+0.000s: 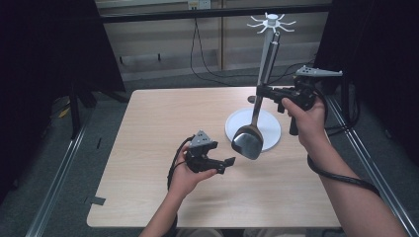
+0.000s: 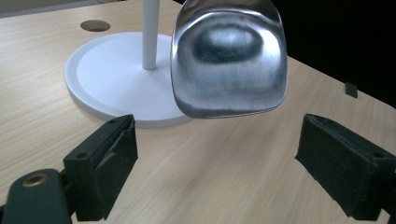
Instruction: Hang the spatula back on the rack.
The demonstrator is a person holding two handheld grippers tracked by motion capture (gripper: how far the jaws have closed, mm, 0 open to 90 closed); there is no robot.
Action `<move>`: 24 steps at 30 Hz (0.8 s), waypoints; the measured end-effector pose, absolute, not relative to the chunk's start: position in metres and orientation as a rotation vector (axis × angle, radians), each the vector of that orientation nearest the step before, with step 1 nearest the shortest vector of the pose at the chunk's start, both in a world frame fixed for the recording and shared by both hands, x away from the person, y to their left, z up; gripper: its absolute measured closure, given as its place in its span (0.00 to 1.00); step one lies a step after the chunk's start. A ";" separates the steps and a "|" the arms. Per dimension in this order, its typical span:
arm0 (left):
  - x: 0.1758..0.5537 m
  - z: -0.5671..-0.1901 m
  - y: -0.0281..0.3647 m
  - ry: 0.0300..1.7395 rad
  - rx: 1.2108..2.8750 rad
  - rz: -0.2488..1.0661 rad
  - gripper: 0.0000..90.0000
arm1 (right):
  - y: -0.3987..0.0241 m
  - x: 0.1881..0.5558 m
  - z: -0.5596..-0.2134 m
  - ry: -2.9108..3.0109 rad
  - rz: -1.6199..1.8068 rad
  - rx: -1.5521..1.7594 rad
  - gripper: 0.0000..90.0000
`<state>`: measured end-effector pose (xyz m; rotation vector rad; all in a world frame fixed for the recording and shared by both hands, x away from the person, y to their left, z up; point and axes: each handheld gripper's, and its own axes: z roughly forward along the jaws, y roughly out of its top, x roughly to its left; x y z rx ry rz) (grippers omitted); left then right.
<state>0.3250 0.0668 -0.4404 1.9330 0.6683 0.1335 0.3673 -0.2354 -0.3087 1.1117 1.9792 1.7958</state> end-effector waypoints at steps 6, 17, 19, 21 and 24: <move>0.325 -0.440 0.067 0.664 1.934 0.137 0.13 | -0.236 0.370 -0.312 1.975 1.790 1.122 0.97; 0.324 -0.438 0.067 0.660 1.930 0.141 0.13 | -0.239 0.373 -0.316 1.933 1.772 1.139 0.95; 0.324 -0.438 0.068 0.659 1.931 0.142 0.13 | -0.240 0.374 -0.316 1.928 1.766 1.142 0.95; 0.324 -0.438 0.068 0.658 1.931 0.142 0.13 | -0.241 0.374 -0.316 1.926 1.760 1.146 0.94; 0.324 -0.438 0.068 0.657 1.932 0.142 0.13 | -0.241 0.374 -0.316 1.923 1.748 1.147 0.93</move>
